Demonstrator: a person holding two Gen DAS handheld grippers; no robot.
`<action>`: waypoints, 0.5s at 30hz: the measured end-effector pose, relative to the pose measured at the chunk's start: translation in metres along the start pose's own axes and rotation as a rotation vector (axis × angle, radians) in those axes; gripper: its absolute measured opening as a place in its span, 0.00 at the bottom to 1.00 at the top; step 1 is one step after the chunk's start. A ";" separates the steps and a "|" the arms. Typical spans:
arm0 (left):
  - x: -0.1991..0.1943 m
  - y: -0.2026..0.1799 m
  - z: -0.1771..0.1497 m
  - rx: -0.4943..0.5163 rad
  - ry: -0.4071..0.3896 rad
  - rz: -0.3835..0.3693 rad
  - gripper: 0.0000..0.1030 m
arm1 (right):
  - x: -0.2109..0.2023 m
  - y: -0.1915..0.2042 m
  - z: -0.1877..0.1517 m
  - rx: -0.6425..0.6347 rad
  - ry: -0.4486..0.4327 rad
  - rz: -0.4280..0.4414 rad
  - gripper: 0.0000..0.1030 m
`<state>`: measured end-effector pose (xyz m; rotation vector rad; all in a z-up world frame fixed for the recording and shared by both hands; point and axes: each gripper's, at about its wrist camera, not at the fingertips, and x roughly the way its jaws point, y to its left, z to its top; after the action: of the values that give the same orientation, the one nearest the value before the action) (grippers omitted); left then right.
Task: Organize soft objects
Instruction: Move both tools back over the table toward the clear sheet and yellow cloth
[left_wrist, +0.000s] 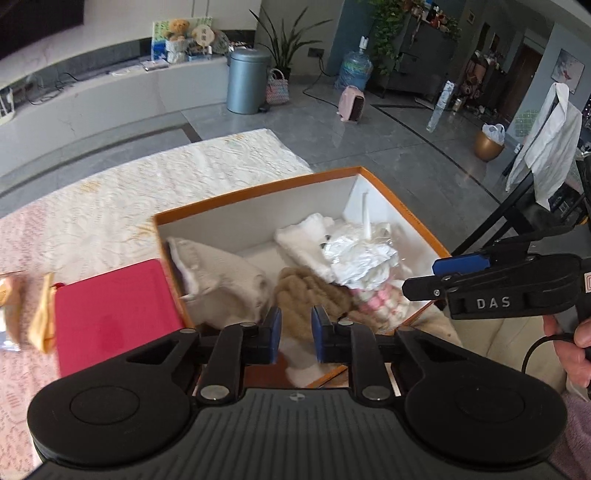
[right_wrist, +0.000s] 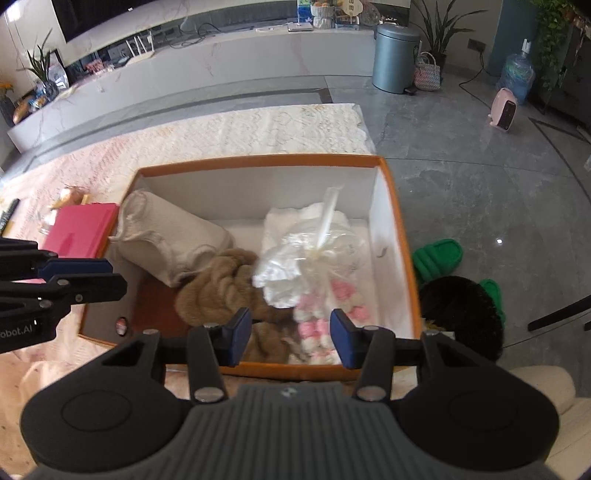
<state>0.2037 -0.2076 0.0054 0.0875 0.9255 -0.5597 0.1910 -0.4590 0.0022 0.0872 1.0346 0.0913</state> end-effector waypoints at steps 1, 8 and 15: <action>-0.007 0.005 -0.005 -0.001 -0.013 0.009 0.20 | -0.003 0.005 -0.003 0.014 -0.015 0.018 0.46; -0.062 0.039 -0.053 -0.071 -0.113 0.083 0.17 | -0.029 0.060 -0.038 0.110 -0.195 0.125 0.46; -0.106 0.096 -0.115 -0.251 -0.159 0.168 0.16 | -0.030 0.131 -0.084 0.142 -0.328 0.192 0.46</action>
<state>0.1166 -0.0462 0.0023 -0.1034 0.8180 -0.2871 0.0989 -0.3301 0.0007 0.3208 0.7015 0.1717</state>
